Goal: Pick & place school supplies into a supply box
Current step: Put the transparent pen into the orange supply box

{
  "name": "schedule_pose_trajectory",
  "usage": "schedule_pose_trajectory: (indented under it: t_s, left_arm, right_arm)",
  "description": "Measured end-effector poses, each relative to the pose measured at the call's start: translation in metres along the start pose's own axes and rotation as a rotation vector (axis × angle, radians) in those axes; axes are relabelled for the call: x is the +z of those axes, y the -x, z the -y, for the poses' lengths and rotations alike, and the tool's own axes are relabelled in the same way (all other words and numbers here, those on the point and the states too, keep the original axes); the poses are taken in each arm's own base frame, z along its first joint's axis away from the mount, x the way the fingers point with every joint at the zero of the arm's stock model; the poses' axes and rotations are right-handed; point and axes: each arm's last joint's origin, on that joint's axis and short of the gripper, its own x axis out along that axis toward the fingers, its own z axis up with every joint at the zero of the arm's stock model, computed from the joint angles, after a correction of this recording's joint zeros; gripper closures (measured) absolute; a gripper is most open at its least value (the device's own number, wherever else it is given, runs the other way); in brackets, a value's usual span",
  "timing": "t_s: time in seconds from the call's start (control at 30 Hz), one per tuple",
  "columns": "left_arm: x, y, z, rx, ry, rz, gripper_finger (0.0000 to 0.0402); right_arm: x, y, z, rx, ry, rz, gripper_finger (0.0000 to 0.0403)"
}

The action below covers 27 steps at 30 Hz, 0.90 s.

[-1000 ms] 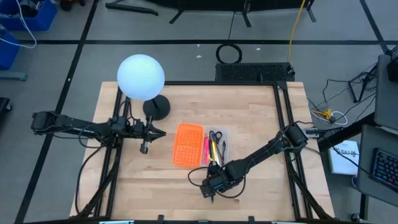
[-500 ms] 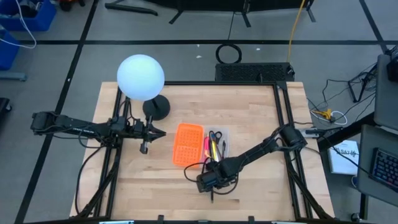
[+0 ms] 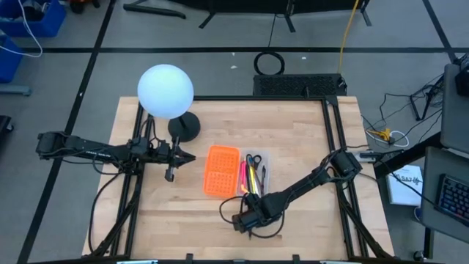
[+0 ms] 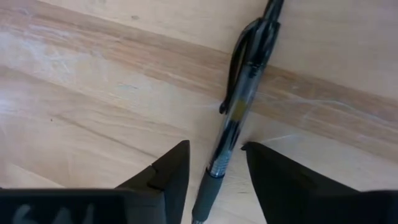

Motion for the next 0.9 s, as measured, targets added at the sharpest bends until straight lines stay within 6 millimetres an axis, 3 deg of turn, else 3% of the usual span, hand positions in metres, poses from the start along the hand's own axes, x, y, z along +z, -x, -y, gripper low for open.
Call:
schedule_pose_trajectory:
  t_s: [0.4,0.7,0.9]
  left_arm:
    - [0.0,0.0,0.0,0.0,-0.005,0.002,0.0366]
    - [0.0,0.0,0.0,-0.001,0.0,0.001,0.0366]
    - [-0.001,0.0,0.0,0.0,0.007,-0.011,0.0366]
  right_arm:
    - [0.0,0.0,0.002,-0.028,0.193,-0.033,0.0312]
    - [-0.01,0.001,0.007,-0.049,0.509,-0.055,0.0362]
    - [-0.017,0.001,0.008,-0.034,0.68,-0.014,0.0366]
